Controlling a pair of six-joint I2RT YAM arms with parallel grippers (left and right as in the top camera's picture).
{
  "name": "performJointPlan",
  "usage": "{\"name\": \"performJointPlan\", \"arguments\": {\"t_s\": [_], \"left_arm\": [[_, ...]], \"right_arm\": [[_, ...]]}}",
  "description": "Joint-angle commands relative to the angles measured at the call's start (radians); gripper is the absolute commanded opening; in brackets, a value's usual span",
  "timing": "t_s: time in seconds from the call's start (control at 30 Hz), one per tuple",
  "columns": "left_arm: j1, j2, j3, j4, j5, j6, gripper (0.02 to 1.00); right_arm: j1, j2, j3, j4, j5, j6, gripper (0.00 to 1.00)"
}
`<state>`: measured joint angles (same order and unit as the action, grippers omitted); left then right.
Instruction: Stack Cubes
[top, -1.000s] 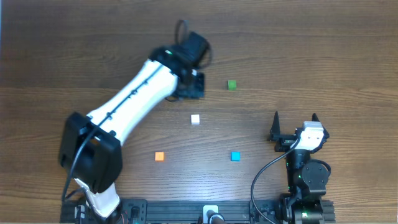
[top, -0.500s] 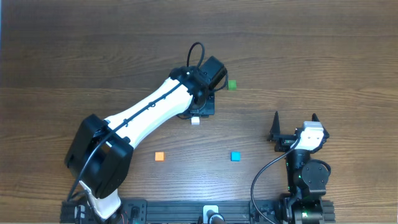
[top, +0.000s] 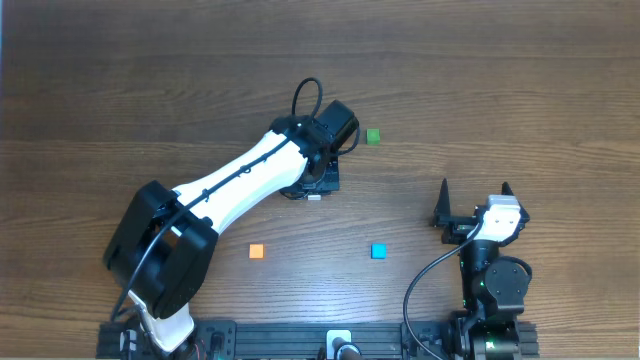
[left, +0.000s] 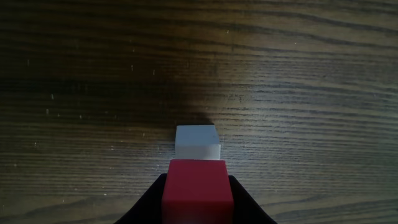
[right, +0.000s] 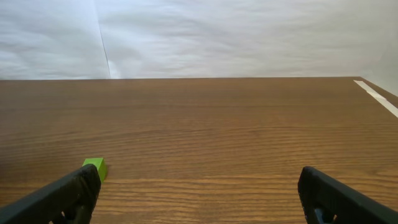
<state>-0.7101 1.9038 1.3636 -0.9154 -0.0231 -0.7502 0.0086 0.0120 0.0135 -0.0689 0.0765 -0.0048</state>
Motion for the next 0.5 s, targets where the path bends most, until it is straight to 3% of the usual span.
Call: {"name": "performJointPlan", "arguments": {"t_s": [0.03, 0.5], "left_arm": [[0.007, -0.010, -0.010, 0.003, 0.006, -0.019, 0.042], [-0.007, -0.010, -0.056, 0.040, 0.010, -0.048, 0.042]], "right_arm": [[-0.005, -0.006, -0.008, 0.001, -0.008, -0.004, 0.991], [-0.005, -0.006, -0.008, 0.001, -0.008, -0.004, 0.993]]}}
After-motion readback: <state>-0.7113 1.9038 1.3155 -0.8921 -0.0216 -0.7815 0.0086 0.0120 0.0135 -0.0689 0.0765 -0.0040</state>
